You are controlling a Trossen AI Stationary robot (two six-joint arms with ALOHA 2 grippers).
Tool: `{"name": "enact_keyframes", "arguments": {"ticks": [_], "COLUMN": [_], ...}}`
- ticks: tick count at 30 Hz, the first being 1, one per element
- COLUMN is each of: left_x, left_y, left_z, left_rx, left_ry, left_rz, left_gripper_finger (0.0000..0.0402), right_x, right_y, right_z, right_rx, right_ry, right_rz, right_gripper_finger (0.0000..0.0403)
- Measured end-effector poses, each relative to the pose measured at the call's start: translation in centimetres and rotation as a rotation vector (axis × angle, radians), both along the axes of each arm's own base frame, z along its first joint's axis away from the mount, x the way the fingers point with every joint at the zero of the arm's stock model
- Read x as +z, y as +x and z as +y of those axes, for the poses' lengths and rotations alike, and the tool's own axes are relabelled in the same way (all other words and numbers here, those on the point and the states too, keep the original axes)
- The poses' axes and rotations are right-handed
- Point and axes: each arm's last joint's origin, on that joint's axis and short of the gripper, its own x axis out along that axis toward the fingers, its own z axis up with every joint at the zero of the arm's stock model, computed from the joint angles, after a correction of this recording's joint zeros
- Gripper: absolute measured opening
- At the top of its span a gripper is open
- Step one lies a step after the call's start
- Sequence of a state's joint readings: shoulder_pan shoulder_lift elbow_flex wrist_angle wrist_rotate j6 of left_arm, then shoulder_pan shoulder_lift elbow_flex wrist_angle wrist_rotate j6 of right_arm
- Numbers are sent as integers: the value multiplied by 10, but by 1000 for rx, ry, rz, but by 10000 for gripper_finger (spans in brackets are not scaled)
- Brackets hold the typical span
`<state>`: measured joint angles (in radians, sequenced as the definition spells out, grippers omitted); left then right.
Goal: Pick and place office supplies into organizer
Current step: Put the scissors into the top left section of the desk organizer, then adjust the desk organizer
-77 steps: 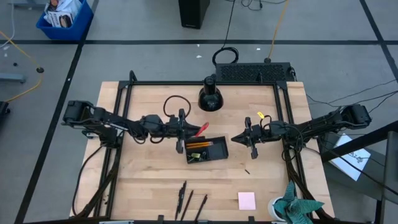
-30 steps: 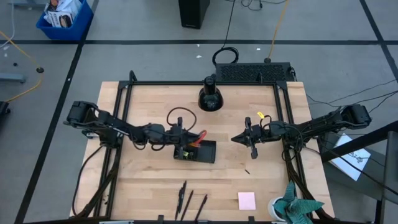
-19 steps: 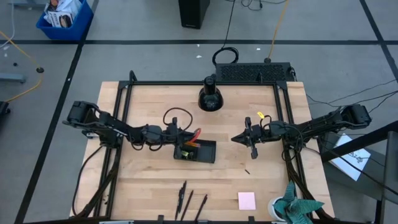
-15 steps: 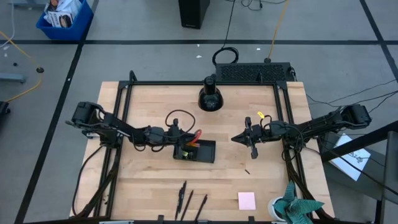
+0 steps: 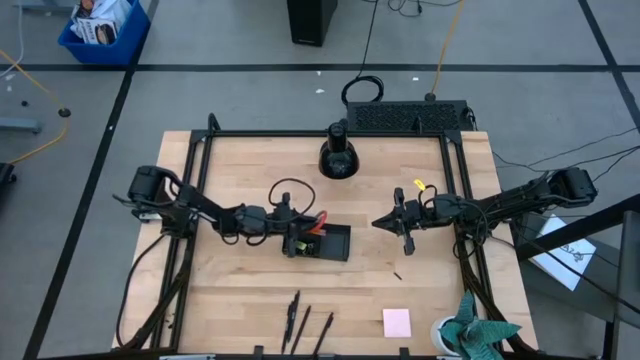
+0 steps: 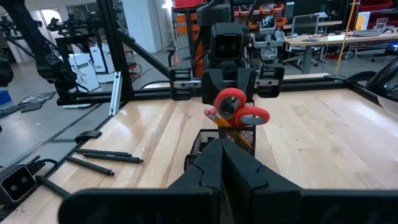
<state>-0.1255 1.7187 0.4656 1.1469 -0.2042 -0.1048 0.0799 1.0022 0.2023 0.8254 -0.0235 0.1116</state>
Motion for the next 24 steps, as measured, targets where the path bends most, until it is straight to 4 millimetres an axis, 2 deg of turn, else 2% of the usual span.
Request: {"name": "enact_keyframes", "arguments": {"ticks": [8,14,19,24], "left_x": [12,28,42,40], "left_y": [-3,-10,-26,-49], "left_z": [-3,-1,6,15], "left_rx": [-17,10,159,271], "left_ry": [18,88,141,164], "left_rz": [-33,-3,127,213], "left_gripper_finger": [135,158,135,55], "right_x": [0,-1,-1,-1], "right_y": [0,0,0,0], "right_z": [0,0,0,0], "right_rx": [0,1,1,1], "right_ry": [0,-1,-1,-1], "right_rz": [4,7,7,8], "right_gripper_finger": [0,0,0,0]}}
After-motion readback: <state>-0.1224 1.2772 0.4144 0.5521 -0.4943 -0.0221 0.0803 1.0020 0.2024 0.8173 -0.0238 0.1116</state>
